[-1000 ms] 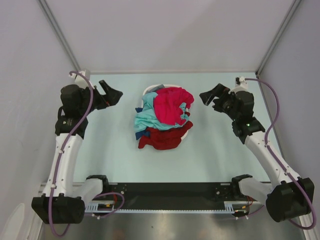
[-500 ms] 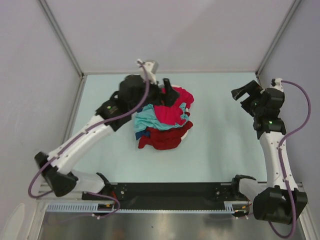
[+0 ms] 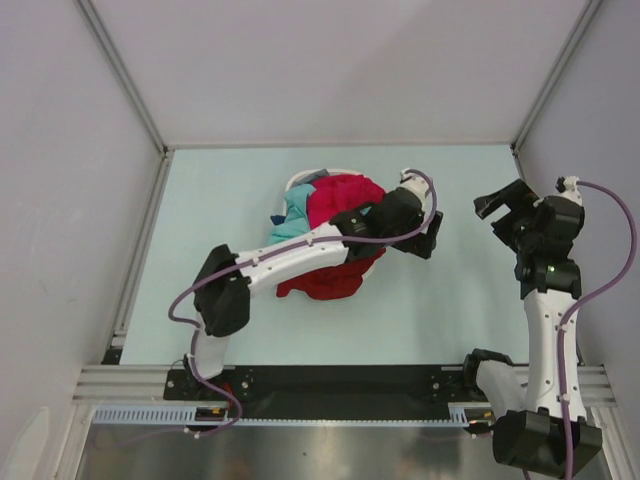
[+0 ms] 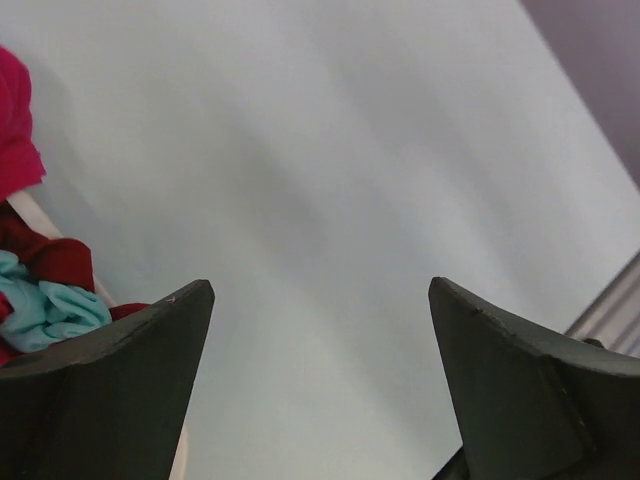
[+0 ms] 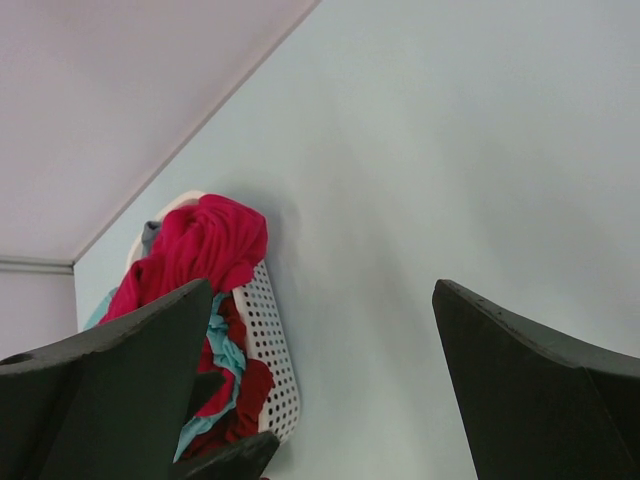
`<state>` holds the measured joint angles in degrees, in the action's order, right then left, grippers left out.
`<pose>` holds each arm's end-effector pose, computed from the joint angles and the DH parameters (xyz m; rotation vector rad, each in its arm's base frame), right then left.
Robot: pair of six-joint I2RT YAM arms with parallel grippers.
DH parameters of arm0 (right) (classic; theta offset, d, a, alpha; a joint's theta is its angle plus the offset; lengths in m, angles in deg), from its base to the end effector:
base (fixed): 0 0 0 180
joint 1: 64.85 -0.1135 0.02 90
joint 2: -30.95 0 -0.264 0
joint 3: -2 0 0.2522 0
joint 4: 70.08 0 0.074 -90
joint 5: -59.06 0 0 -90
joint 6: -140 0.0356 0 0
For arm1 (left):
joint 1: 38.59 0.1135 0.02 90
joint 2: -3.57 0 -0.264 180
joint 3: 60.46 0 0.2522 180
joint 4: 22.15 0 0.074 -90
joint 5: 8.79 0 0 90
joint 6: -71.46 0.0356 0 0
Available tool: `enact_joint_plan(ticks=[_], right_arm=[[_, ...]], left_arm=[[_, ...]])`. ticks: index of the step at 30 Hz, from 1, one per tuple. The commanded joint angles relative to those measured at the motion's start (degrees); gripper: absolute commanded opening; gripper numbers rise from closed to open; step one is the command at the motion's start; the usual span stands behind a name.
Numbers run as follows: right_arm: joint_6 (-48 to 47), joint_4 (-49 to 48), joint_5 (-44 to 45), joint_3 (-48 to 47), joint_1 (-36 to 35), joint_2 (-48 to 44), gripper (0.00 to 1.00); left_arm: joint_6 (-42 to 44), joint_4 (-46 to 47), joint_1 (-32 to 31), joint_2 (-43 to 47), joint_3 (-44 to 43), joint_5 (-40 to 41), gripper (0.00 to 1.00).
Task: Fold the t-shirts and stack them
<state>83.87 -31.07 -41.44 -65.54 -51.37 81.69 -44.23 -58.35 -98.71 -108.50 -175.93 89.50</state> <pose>0.1914 -0.0392 0.3496 0.6799 1.8536 0.4126 0.2350 -0.3987 0.3139 0.5739 2.1490 -0.7070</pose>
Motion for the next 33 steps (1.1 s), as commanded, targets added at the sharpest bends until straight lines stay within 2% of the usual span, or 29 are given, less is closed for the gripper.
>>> enact_joint_plan(ticks=[1, 2, 3, 6, 10, 16, 19, 21, 23, 25, 30, 33], right_arm=[[-2.6, 2.9, 3.6, -1.3, 0.3, -2.4, 1.00], [-2.5, 3.0, 3.7, -1.5, 0.4, -2.3, 1.00], [-2.4, 3.5, 3.6, -2.3, 0.4, -1.9, 1.00], [-2.2, 5.2, 4.1, -4.7, 0.5, -0.7, 1.00], [-1.8, 4.6, 2.2, -5.5, 0.5, 0.5, 1.00], [-1.7, 3.8, 0.2, -3.9, 0.5, 1.6, 1.00], [-0.8, 1.3, -1.8, -2.6, 0.5, 1.8, 1.00], [0.5, -2.3, -6.1, -0.3, -0.1, 2.6, 1.00], [1.0, -4.3, -8.3, 1.5, -3.2, 3.2, 1.00], [-0.1, -5.4, -6.9, 1.8, -6.4, 4.4, 0.99], [-1.4, -5.0, 2.3, 0.7, -17.4, 7.2, 1.00], [1.2, -6.0, 2.9, 0.7, -17.8, 9.0, 1.00]], left_arm=[[-2.3, -4.0, 0.0, -3.9, -4.1, 6.9, 0.88], [-0.9, -3.9, 0.1, -6.3, -5.0, 6.2, 0.81], [-0.2, -4.1, 0.1, -7.4, -5.9, 6.2, 0.80], [-0.6, -6.7, 0.3, -10.6, -10.0, 7.5, 0.80], [-3.7, -6.3, 1.6, -12.6, -8.4, 6.6, 0.80], [-5.4, -7.3, 6.7, -17.9, -11.7, 6.7, 0.74], [-5.9, -7.8, 8.4, -17.5, -9.6, 6.6, 0.74], [-6.2, -7.5, 9.3, -15.7, -7.1, 7.6, 0.74], [-5.9, -7.2, 9.9, -14.2, -4.0, 8.2, 0.74], [-6.3, -7.2, 10.8, -13.3, -1.8, 8.9, 0.74], [-5.4, -6.2, 12.6, -11.2, 2.0, 8.1, 0.73], [-4.3, -5.6, 12.9, -9.9, 5.5, 8.1, 0.73]])
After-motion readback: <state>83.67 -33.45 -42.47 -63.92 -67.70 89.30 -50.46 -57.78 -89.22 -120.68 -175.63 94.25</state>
